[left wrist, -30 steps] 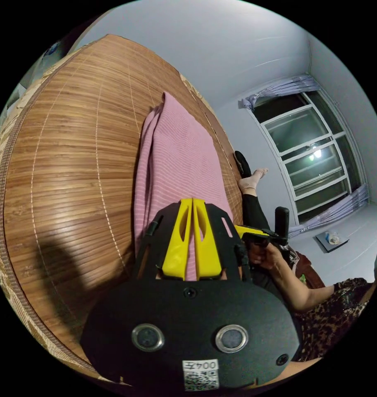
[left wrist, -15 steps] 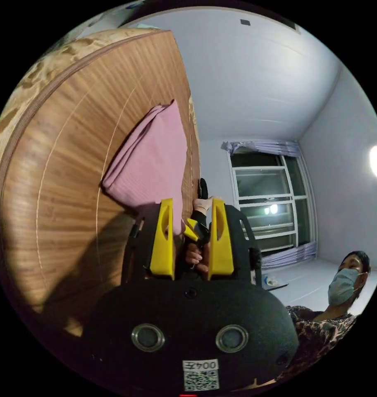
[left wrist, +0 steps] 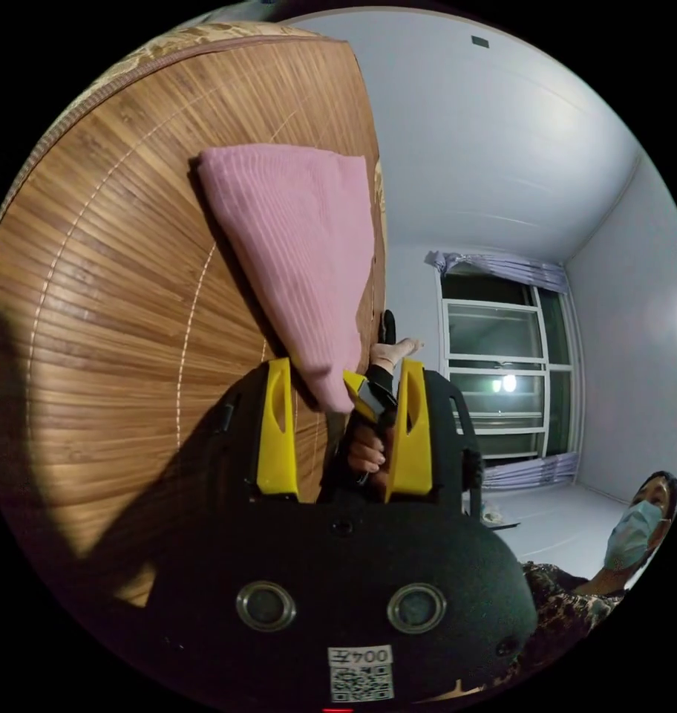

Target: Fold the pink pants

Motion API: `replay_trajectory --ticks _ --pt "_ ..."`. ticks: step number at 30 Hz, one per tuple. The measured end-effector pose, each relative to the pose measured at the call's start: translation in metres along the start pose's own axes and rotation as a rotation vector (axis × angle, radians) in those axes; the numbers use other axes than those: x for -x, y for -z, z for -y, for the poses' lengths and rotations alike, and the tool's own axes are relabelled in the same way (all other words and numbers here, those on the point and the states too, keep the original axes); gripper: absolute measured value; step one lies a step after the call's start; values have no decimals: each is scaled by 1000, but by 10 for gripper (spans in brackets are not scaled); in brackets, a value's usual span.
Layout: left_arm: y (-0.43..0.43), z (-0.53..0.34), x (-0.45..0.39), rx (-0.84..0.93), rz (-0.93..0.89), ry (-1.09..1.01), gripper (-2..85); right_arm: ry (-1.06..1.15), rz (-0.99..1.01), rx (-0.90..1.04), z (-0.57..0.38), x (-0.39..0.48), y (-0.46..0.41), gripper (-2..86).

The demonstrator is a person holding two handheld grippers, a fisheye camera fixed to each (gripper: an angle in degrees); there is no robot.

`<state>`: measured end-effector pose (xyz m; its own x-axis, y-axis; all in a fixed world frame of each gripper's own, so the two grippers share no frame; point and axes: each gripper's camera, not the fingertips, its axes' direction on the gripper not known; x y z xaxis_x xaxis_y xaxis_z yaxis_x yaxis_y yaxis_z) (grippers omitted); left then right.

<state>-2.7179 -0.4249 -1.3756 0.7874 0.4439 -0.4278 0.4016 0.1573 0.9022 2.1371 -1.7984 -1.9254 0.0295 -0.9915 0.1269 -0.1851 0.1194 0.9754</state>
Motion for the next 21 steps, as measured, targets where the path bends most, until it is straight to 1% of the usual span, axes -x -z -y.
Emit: replay_trajectory --ticks 6,7,8,9,12,14,16,18,21 --pt "-9 0 -4 -37 -69 -16 180 -34 130 -19 -41 18 28 47" --pt "-11 0 -4 -40 -83 -15 167 -41 152 -25 -53 22 33 47" --pt "-14 -1 -3 -22 -88 -3 125 -44 167 -33 -66 26 39 49" --pt "-14 -2 -4 -11 -93 2 104 -41 172 -36 -73 28 41 50" --pt "-14 -8 -18 4 -138 8 90 -57 167 -50 -104 34 60 104" --pt "-11 -13 -40 17 -155 1 87 -118 162 -155 -128 32 85 177" --pt "-7 -18 -54 27 -170 9 87 -165 148 -236 -143 29 104 215" --pt "-3 -24 -66 33 -178 10 86 -209 166 -255 -151 26 114 234" --pt "-2 -37 -85 70 -151 -20 87 -263 254 -240 -160 24 115 244"
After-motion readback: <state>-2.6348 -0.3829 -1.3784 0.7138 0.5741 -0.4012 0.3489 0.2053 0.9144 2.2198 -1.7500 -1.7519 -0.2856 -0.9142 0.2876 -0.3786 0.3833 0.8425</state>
